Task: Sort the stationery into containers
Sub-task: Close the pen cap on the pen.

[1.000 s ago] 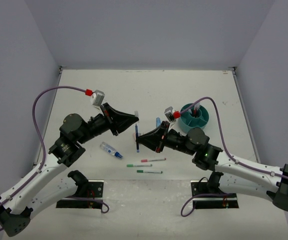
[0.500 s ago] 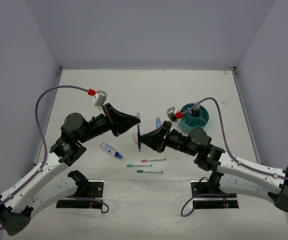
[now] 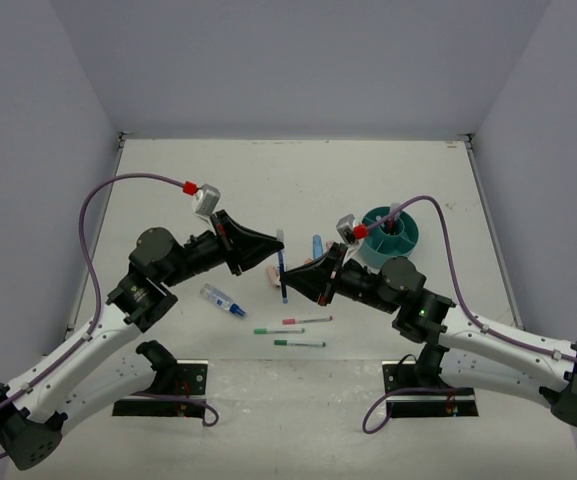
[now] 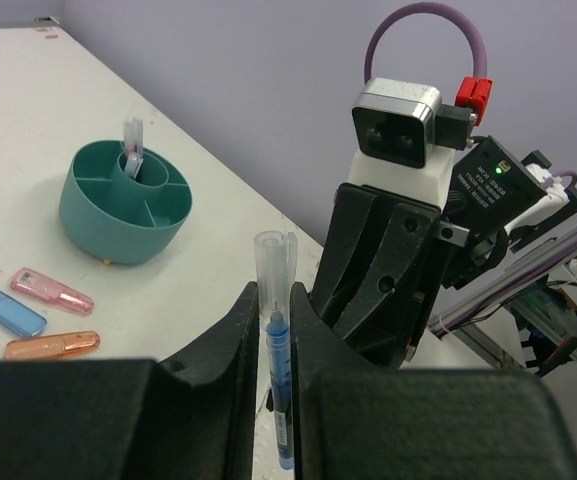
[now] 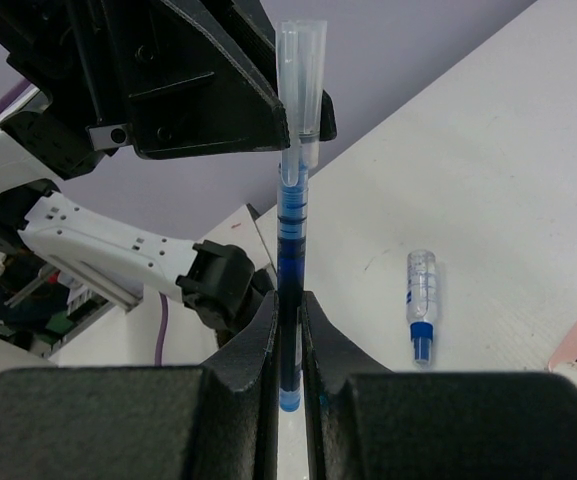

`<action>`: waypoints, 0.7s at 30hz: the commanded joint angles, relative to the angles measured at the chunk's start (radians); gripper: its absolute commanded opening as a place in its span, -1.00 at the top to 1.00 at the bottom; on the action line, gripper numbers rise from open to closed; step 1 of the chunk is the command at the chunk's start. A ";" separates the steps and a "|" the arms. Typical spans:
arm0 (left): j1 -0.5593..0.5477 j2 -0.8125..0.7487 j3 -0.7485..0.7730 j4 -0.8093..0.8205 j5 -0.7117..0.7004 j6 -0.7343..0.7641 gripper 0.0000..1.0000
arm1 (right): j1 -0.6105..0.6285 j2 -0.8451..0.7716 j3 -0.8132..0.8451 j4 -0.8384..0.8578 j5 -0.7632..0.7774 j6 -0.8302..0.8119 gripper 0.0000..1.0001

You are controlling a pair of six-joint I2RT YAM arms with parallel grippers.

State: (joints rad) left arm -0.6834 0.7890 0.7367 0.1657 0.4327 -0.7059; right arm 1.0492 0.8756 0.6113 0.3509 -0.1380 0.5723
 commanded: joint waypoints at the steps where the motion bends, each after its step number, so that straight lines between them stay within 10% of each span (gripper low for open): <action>1: -0.003 0.000 -0.019 0.036 0.022 -0.012 1.00 | 0.005 -0.015 0.076 0.052 0.025 -0.031 1.00; 21: -0.031 -0.016 -0.039 0.017 -0.043 0.018 1.00 | 0.003 0.010 0.227 0.071 0.179 -0.131 1.00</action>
State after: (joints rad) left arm -0.7013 0.7702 0.6959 0.2951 0.3477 -0.7415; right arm 1.0575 0.9358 0.7350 0.2978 -0.0602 0.5075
